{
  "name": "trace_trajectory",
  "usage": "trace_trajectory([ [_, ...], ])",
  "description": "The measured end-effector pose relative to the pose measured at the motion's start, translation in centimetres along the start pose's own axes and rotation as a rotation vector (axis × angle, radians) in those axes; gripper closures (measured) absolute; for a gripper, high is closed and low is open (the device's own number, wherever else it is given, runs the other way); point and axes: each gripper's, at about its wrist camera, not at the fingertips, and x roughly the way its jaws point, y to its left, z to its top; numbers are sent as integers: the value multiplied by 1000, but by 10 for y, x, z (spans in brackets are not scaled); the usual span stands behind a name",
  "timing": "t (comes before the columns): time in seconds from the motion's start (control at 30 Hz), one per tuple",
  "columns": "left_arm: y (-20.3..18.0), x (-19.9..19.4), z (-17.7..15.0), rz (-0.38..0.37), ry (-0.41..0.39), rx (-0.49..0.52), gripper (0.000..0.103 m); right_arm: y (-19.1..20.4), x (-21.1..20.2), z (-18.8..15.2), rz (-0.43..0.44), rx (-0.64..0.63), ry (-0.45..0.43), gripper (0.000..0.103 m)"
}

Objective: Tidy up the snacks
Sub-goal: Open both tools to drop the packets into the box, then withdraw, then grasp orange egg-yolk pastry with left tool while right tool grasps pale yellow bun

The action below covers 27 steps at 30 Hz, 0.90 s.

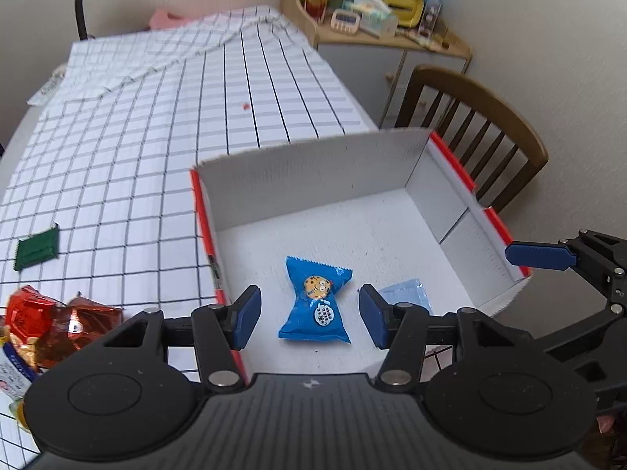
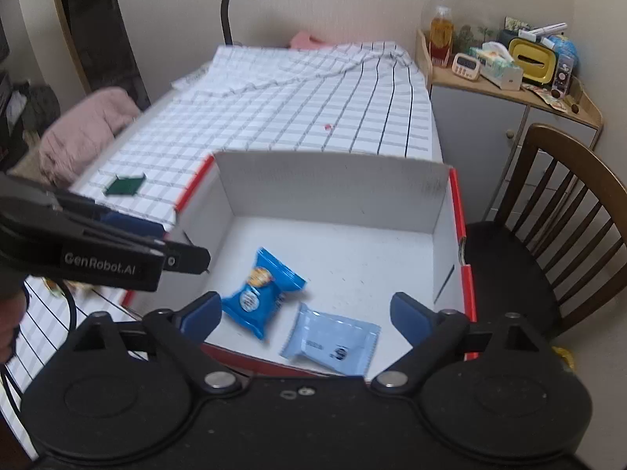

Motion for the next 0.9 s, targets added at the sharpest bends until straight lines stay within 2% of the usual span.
trace_trajectory([
  [0.43,33,-65,-29,-16,-138,22,48,56,-44,-3,27,30,-173,3],
  [0.57,54,-84,-43,-27,-171,13,37,79,-52,-4,35,41,-215,1],
  [0.8,93,-110,-68,-34,-206,1,36,123,-53,-11,57,57,-258,0],
  [0.9,114,-117,-78,-27,-217,-24,30,142,-50,-13,75,66,-268,0],
])
